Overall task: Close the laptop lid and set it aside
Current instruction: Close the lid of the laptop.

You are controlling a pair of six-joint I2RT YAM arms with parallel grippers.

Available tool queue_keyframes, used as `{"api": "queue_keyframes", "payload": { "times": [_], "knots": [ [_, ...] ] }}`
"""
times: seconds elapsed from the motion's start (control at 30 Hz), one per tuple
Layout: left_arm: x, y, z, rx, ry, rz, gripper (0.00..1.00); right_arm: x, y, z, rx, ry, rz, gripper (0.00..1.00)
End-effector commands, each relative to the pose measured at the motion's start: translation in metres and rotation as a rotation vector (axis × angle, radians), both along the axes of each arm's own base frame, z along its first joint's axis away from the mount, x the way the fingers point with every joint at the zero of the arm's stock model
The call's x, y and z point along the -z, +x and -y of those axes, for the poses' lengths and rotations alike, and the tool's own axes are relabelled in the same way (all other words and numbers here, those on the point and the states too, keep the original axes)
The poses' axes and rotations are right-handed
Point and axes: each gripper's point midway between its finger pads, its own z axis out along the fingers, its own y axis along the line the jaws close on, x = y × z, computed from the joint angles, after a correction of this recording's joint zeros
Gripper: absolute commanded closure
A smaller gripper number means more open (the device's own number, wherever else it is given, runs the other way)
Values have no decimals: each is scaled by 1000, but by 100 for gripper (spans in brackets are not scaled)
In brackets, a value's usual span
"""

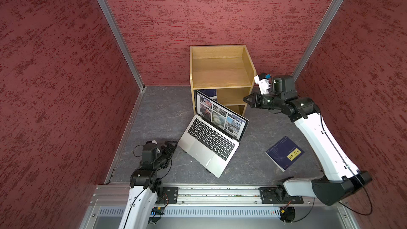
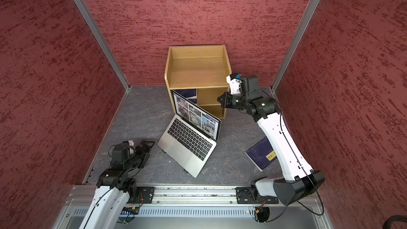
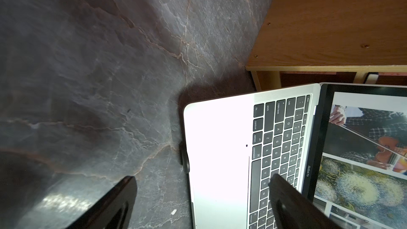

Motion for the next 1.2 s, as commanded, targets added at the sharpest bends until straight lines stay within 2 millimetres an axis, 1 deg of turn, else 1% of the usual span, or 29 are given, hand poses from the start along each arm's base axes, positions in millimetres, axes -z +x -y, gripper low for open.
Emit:
{"api": "queue_keyframes", "payload": {
  "times": [0.0,0.13,0.27,0.53,0.7,0.83,1.0,1.17],
  "knots": [
    [-7,9,7,18,-29,55,4,0,-8,-19,-69,-31,2,100],
    [-1,10,11,30,-33,46,9,-1,-15,-44,-137,-53,10,100],
    [0,11,16,47,-9,49,12,1,-22,-58,-169,-65,11,100],
    [4,13,26,71,21,41,20,14,-37,-70,-195,-110,-2,100],
    [8,15,27,72,38,23,26,13,-44,-74,-197,-109,2,100],
    [12,15,28,67,49,10,28,14,-55,-83,-220,-89,0,100],
    [15,15,28,60,67,-3,28,22,-68,-93,-247,-85,-17,100],
    [18,15,30,54,82,-5,33,35,-77,-101,-260,-78,-46,100]
  ]
}}
